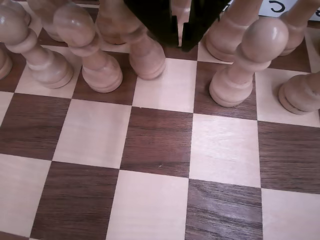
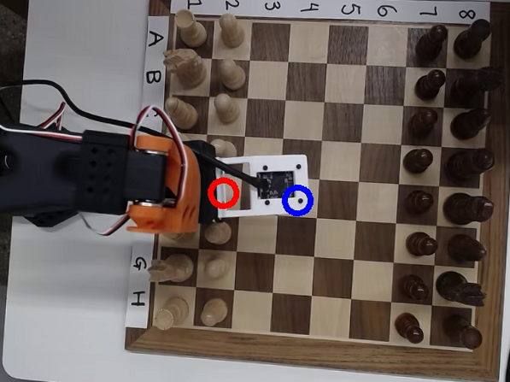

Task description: Move the piece to destination

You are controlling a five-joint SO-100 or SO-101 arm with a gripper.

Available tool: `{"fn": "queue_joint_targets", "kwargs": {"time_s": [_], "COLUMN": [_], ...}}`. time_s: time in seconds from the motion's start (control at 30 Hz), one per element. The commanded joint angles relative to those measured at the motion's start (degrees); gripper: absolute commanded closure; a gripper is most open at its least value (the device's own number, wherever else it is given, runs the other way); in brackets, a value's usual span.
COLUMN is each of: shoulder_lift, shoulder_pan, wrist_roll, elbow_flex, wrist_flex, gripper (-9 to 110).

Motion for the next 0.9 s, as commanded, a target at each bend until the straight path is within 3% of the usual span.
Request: {"fn": "queue_joint_targets", "kwargs": {"time_s": [0.0, 0.1, 0.33, 0.87], "shoulder_lift": [2.72, 2.72, 0.88, -4.04], "shoulder_pan": [-0.70, -1.14, -3.43, -3.16], "wrist_roll": [0.09, -0.09, -0.88, -1.32], "elbow_flex": [-2.55, -3.08, -5.63, -5.45], "wrist_flex": [0.53, 0.88, 2.46, -1.14], "gripper": [101, 99, 78, 76]}}
